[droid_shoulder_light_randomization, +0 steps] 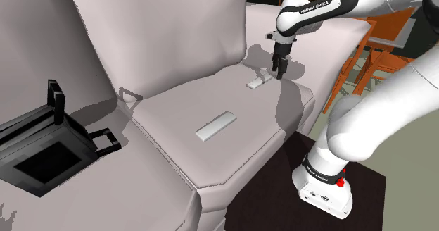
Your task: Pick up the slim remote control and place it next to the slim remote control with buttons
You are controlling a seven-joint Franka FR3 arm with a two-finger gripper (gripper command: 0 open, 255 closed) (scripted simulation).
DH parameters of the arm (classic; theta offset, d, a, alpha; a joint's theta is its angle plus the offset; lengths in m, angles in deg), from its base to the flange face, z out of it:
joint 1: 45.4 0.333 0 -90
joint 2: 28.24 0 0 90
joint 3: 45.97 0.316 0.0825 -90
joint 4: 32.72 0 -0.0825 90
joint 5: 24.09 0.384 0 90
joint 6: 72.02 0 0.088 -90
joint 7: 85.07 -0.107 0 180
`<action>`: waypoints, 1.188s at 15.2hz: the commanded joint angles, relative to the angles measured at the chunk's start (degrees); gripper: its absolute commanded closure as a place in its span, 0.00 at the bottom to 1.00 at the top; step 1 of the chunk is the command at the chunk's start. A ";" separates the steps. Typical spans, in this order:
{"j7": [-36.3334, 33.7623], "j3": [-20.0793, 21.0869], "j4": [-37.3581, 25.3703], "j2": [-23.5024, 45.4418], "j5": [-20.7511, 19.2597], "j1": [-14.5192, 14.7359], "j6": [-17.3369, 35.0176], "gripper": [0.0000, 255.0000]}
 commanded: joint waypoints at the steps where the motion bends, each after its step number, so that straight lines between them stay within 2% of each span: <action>1: 7.12 -3.62 -1.88 4.11 1.12 1.73 2.55 0.00; 4: 18.57 -9.20 -5.86 12.60 6.16 5.15 6.44 0.00; 6: 27.39 -12.27 -8.95 19.39 11.76 6.92 8.54 0.00; 8: 36.90 -13.79 -12.46 26.91 18.90 7.20 9.83 0.00; 10: 45.79 -12.77 -16.43 34.12 25.79 5.09 10.17 0.00; 13: 56.07 -8.22 -22.99 42.83 32.87 -0.59 9.78 0.00; 16: 63.62 -3.84 -29.90 49.89 37.17 -5.64 8.95 0.00; 18: 64.05 -3.22 -29.43 50.71 37.86 -6.11 10.11 0.00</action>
